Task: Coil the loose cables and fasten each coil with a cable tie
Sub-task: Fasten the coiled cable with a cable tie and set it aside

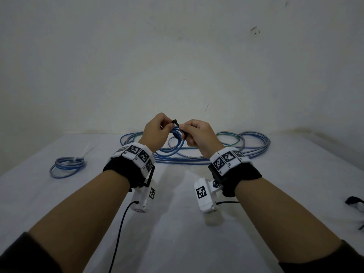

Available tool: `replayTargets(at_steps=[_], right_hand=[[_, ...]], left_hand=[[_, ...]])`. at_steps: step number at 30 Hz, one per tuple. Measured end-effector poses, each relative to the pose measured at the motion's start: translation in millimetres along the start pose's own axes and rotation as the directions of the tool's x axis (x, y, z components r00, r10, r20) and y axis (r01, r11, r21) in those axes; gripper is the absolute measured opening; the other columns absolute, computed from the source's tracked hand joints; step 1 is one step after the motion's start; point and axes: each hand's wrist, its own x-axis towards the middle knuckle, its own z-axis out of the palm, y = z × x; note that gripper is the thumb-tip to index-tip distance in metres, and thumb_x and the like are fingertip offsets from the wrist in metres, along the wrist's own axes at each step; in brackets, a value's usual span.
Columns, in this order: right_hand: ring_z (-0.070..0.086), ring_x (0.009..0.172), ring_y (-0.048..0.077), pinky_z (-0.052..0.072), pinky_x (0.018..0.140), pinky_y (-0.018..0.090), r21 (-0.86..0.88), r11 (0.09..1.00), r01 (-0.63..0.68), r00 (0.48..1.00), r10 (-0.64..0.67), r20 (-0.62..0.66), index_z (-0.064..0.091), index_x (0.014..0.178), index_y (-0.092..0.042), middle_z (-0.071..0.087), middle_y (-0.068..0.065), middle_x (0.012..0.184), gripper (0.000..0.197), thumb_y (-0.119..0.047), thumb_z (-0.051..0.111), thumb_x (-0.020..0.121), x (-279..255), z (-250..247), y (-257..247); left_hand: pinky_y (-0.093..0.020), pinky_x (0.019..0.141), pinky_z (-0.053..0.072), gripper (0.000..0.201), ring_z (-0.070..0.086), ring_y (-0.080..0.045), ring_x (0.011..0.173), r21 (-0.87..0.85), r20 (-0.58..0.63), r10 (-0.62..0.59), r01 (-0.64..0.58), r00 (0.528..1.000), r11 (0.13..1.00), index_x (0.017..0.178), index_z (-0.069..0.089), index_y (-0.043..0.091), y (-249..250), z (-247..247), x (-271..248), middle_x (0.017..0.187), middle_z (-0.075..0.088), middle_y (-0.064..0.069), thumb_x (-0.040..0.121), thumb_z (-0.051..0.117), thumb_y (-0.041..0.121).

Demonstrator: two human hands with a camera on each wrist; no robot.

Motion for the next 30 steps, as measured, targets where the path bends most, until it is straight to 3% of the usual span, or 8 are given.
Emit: replayTargets(at_steps=[5, 13, 17, 20, 22, 26, 30], right_hand=[[0.03, 0.034, 0.008, 0.025, 0.037, 0.017, 0.009, 1.0, -0.026, 1.0, 0.026, -0.007, 0.056, 0.074, 0.0, 0.052, 0.012, 0.059, 0.017, -0.005, 0.055, 0.09, 1, -2, 0], [0.032, 0.035, 0.007, 0.026, 0.036, 0.017, 0.059, 0.996, -0.065, 0.997, 0.067, -0.035, 0.053, 0.072, -0.002, 0.049, 0.011, 0.06, 0.021, -0.007, 0.054, 0.092, 3, -3, 1], [0.041, 0.04, 0.007, 0.038, 0.045, 0.02, -0.009, 0.999, -0.052, 0.999, 0.052, -0.015, 0.057, 0.097, -0.006, 0.054, 0.006, 0.062, 0.011, -0.015, 0.055, 0.093, -1, -3, 4], [0.042, 0.039, 0.007, 0.041, 0.045, 0.019, -0.052, 0.998, -0.038, 0.999, 0.038, -0.004, 0.06, 0.095, -0.009, 0.052, 0.004, 0.063, 0.01, -0.017, 0.053, 0.094, 0, -4, 3], [0.039, 0.04, 0.006, 0.035, 0.043, 0.018, -0.025, 0.998, -0.065, 0.998, 0.064, -0.023, 0.059, 0.088, -0.009, 0.051, 0.002, 0.066, 0.006, -0.013, 0.057, 0.092, 3, -5, 2], [0.036, 0.05, 0.01, 0.024, 0.041, 0.018, 0.054, 0.985, -0.162, 0.982, 0.167, -0.094, 0.055, 0.077, -0.014, 0.051, 0.001, 0.073, 0.015, -0.01, 0.056, 0.09, 9, -9, -2], [0.035, 0.052, 0.011, 0.024, 0.038, 0.018, 0.062, 0.979, -0.194, 0.946, 0.203, -0.254, 0.052, 0.084, -0.012, 0.045, 0.001, 0.074, 0.01, -0.009, 0.051, 0.093, 17, -20, -5]], left_hand=[[-0.004, 0.055, 0.036, 0.009, 0.046, -0.002, 0.061, 0.049, 0.014, 0.056, -0.057, 0.998, 0.997, 0.084, 0.049, 0.011, 1, 1, -2, 0.07, 0.05, 0.009, 0.091, 0.054, 0.008], [-0.017, 0.058, 0.034, 0.013, 0.043, -0.006, 0.062, 0.165, 0.135, 0.163, -0.184, 0.977, 0.969, 0.079, 0.047, 0.009, 2, 5, -5, 0.079, 0.054, -0.005, 0.089, 0.053, 0.003], [-0.012, 0.059, 0.033, 0.012, 0.044, -0.006, 0.064, 0.194, 0.131, 0.155, -0.179, 0.979, 0.965, 0.08, 0.049, 0.01, 2, 3, -5, 0.082, 0.053, -0.005, 0.089, 0.054, 0.004], [-0.013, 0.06, 0.034, 0.011, 0.047, -0.015, 0.07, 0.213, 0.133, 0.117, -0.144, 0.984, 0.966, 0.08, 0.05, 0.01, 3, 6, -4, 0.084, 0.054, -0.004, 0.09, 0.053, 0.005], [-0.016, 0.06, 0.034, 0.009, 0.047, -0.016, 0.072, 0.216, 0.141, 0.108, -0.137, 0.984, 0.967, 0.082, 0.053, 0.008, 5, 7, -3, 0.084, 0.054, -0.004, 0.09, 0.053, 0.006], [-0.01, 0.057, 0.034, 0.006, 0.046, -0.004, 0.064, 0.193, 0.205, 0.157, -0.197, 0.966, 0.961, 0.086, 0.056, 0.003, 10, 7, -8, 0.083, 0.055, -0.002, 0.09, 0.053, 0.005], [-0.004, 0.056, 0.036, 0.008, 0.054, 0.006, 0.061, 0.122, 0.342, 0.149, -0.201, 0.928, 0.972, 0.09, 0.057, 0.006, 18, 8, -15, 0.079, 0.058, 0.007, 0.092, 0.049, 0.006]])
